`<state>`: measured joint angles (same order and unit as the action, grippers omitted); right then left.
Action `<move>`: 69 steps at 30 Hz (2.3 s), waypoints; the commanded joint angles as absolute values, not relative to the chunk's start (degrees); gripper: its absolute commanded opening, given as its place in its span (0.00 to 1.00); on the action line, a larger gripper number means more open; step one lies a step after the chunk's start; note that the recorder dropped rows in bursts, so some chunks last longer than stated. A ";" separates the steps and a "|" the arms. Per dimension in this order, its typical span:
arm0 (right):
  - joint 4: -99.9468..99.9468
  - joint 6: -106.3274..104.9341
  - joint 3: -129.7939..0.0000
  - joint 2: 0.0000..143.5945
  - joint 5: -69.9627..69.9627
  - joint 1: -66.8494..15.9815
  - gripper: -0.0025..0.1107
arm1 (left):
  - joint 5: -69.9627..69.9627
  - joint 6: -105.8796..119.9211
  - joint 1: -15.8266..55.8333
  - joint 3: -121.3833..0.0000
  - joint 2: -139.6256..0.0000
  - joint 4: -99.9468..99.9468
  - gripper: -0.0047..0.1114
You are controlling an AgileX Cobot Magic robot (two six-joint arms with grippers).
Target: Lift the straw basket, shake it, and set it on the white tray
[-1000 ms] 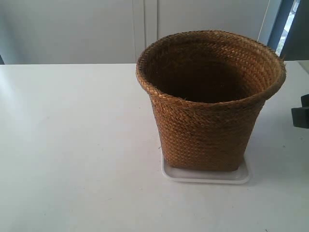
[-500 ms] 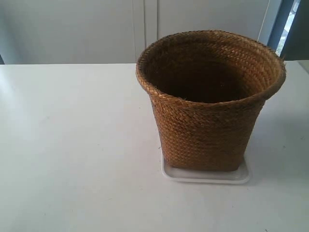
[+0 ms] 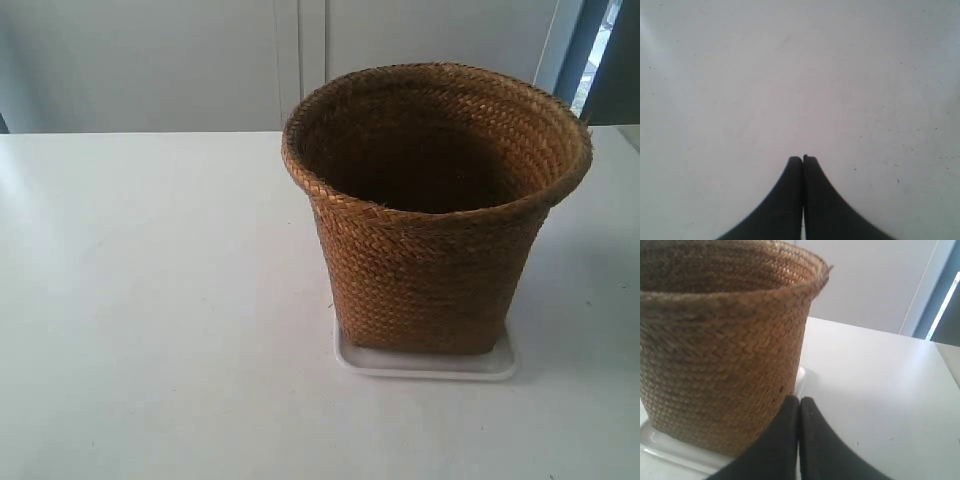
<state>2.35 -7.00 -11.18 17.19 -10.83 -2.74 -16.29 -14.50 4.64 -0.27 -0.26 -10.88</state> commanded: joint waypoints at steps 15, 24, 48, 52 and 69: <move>1.72 -4.92 0.00 0.11 -13.82 1.26 0.02 | -16.26 -14.92 4.72 0.00 0.00 -10.56 0.04; 1.72 -4.14 0.00 0.00 -20.02 1.35 0.02 | -16.26 -14.92 4.72 0.00 0.00 -10.56 0.04; 1.72 -4.14 0.00 0.00 -20.02 1.35 0.02 | -16.26 -14.92 4.72 0.00 0.00 -10.56 0.04; 1.72 -4.14 0.00 0.00 -20.02 1.35 0.02 | -16.26 -14.92 4.72 0.00 0.00 -10.56 0.04; 1.83 -4.14 0.00 0.00 -20.02 1.35 0.02 | -16.26 -14.92 4.72 0.00 0.00 -10.56 0.04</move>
